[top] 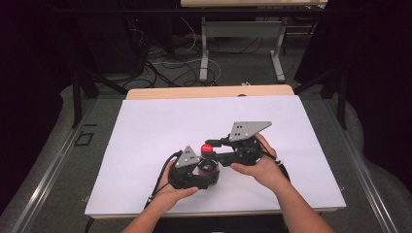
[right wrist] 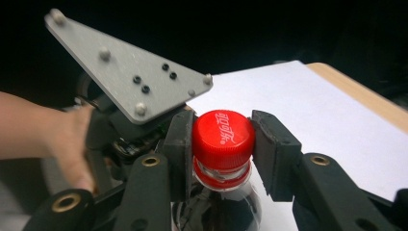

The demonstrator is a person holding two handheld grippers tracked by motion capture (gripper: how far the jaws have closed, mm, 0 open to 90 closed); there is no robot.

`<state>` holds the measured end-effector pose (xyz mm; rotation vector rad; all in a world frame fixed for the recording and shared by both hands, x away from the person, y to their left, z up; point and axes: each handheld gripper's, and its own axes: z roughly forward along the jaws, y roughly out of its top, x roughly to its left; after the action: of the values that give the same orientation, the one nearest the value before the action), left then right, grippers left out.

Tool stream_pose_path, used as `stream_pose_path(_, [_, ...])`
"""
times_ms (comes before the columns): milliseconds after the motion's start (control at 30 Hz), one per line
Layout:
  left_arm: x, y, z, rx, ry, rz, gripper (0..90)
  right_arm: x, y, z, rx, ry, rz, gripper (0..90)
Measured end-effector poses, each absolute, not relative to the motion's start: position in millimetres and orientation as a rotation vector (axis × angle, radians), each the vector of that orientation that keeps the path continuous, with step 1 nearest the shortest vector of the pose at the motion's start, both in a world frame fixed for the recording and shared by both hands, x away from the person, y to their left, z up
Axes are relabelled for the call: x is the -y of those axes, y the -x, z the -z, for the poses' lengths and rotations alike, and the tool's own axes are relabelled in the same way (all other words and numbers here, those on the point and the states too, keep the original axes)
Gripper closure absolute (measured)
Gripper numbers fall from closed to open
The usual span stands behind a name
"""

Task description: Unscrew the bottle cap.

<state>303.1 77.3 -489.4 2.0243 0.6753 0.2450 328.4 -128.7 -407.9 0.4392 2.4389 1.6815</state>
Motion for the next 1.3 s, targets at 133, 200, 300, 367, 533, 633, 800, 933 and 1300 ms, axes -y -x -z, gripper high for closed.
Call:
stream_pose_path(133, [-77.6,-303.8,490.2,-0.688,-2.022,-0.254,29.6,129.4,-328.4,406.6,-2.424,-0.448,-1.694,61.2])
stream_pose_path(200, [-78.5,-304.6,490.5,-0.69,-2.024,-0.25,29.6,128.8,-327.4,406.7,-2.427,-0.443,-1.681,61.2])
stream_pose_path(300, [-79.8,-306.0,491.8,-0.699,-2.017,-0.264,29.6,128.9,-326.2,407.1,-2.415,-0.446,-1.685,61.2])
stream_pose_path(367, [-81.0,-307.3,492.4,-0.705,-2.017,-0.268,29.6,129.3,-325.3,407.4,-2.41,-0.458,-1.675,61.1])
stream_pose_path(533, [-84.0,-311.4,493.3,-0.725,-2.013,-0.274,29.6,132.5,-325.6,411.3,-2.388,-0.473,-1.676,61.1])
stream_pose_path(633, [-85.5,-313.6,492.8,-0.742,-2.015,-0.272,29.6,135.5,-325.6,414.5,-2.392,-0.481,-1.661,61.2])
stream_pose_path(800, [-88.5,-320.4,491.2,-0.76,-1.993,-0.296,29.7,142.0,-325.6,418.8,-2.371,-0.504,-1.649,61.2])
stream_pose_path(933, [-90.3,-328.9,486.5,-0.777,-1.988,-0.315,29.7,147.6,-324.9,422.3,-2.37,-0.526,-1.622,61.2])
stream_pose_path(1300, [-82.8,-356.9,471.6,-0.788,-1.953,-0.336,29.7,161.7,-324.0,432.5,-2.35,-0.587,-1.587,61.2])
